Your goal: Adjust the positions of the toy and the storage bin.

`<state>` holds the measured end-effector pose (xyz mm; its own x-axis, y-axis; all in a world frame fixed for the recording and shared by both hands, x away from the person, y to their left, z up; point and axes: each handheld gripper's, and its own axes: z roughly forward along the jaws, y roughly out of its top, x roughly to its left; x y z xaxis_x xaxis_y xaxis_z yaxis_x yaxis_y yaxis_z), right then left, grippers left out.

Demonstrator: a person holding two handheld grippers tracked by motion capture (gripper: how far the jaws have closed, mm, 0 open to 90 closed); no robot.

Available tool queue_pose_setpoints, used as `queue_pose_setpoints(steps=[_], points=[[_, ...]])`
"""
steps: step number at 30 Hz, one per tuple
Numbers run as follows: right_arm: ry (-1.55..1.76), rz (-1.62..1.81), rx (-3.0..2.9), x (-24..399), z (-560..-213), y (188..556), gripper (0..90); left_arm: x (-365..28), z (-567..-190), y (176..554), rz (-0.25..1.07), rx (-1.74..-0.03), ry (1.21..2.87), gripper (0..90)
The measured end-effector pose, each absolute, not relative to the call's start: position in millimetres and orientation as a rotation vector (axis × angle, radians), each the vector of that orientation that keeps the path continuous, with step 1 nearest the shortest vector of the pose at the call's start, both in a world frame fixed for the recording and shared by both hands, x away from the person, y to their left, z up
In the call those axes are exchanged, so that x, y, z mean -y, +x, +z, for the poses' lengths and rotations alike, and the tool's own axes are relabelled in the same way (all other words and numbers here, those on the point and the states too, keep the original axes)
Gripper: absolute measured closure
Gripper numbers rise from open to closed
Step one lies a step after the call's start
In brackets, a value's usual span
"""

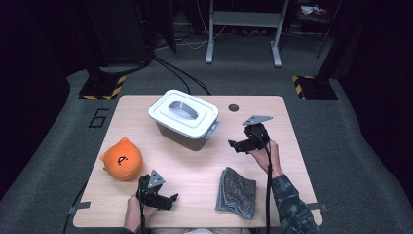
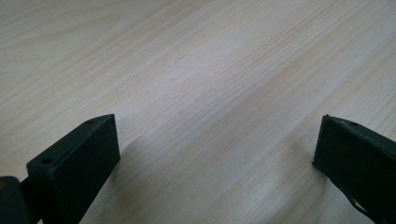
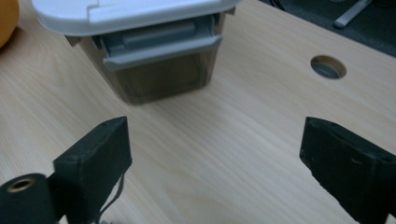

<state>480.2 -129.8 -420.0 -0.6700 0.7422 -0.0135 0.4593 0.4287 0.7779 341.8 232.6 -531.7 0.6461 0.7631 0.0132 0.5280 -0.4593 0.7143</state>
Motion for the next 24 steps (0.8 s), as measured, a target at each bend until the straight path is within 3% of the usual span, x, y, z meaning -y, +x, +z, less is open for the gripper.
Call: queue_pose_setpoints(steps=[10, 20, 24], points=[[0.975, 1.134, -2.363, 95, -411, 501, 20.3, -233, -532, 342, 0.437, -0.998, 2.169, 0.0], [0.914, 1.134, -2.394, 74, -410, 512, 47.7, -233, -532, 342, 0.438, -0.995, 2.172, 0.0], [0.903, 1.139, -2.388, 69, -411, 516, 54.5, -233, -532, 342, 0.439, -0.996, 2.173, 0.0]])
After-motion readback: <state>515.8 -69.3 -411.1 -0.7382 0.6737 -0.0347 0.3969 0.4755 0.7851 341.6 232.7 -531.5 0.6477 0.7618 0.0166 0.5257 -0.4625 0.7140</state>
